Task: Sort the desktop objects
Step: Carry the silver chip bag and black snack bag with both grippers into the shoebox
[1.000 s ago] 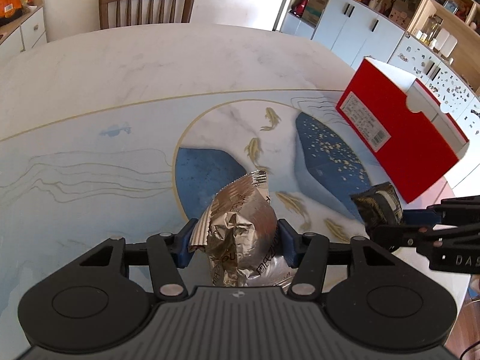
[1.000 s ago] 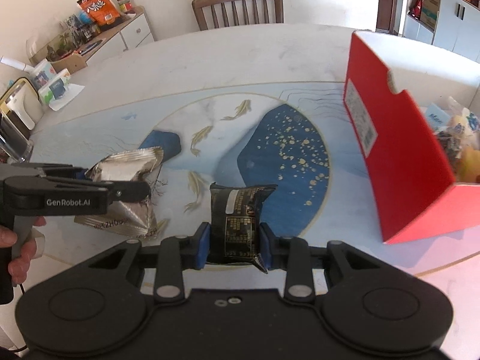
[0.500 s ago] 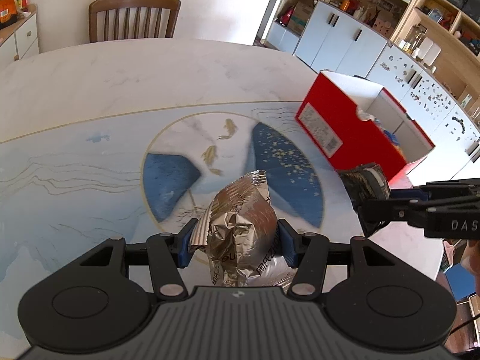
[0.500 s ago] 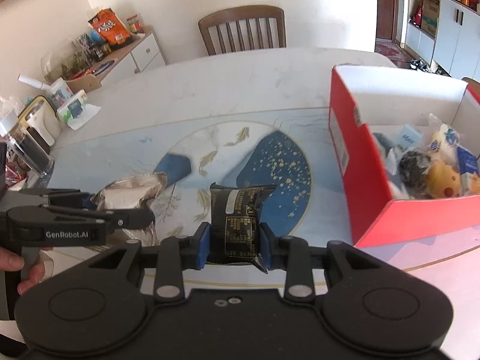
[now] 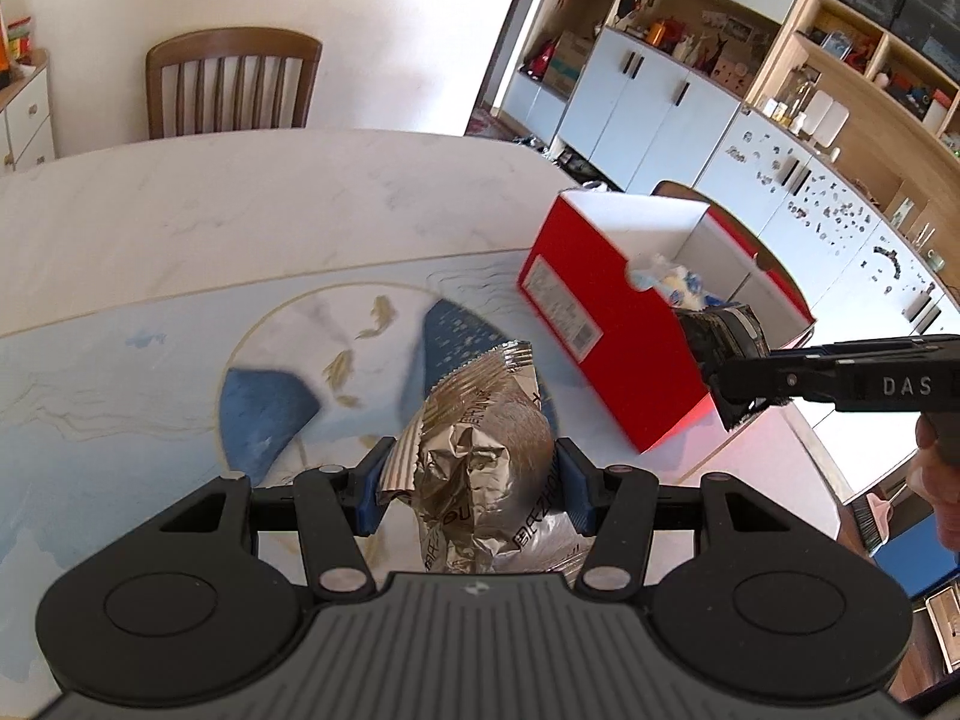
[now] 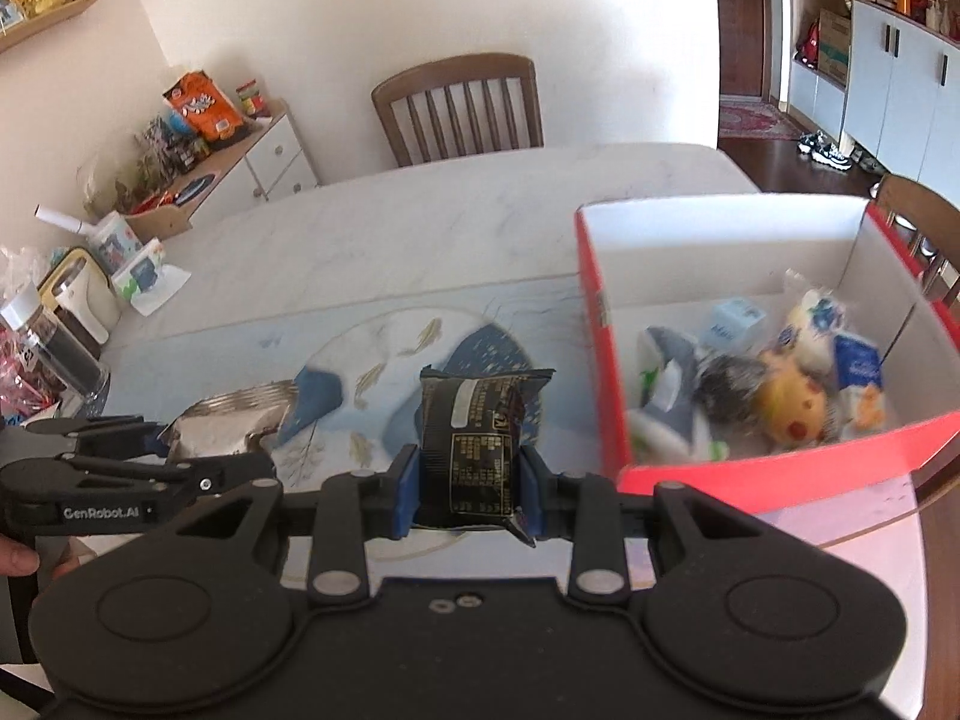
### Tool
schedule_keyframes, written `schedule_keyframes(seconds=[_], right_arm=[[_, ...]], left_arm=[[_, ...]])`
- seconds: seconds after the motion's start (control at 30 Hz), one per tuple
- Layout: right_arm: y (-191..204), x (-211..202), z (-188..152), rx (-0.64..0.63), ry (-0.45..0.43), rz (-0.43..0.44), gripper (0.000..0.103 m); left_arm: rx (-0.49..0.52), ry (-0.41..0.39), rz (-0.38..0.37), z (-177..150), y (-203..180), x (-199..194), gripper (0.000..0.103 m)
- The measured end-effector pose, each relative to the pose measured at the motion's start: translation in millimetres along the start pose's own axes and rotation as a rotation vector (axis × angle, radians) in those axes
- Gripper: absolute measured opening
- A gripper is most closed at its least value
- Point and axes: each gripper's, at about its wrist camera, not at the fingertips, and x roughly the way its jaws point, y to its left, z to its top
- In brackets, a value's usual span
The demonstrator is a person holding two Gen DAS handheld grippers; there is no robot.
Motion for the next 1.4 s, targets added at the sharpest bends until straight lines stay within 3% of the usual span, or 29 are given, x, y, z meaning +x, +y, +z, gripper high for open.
schedule_keyframes(seconds=[0.6,1.2,1.4], right_arm=[[-73,-9,27,0.022,-0.043,-0.021,0.033],[-157,-13,35,0.042,-0.038,-0.057,0.033],[-182,-12,39,0.055,-0.039,-0.077,0.033]], left_arm=[[0.013,-0.046,-0.004,38,-54,20,0.055],[0.071,-0.052,-0.028,82,-121,72,0.055],[0.123,-0.017,-0.050,94,-150,100,0.055]])
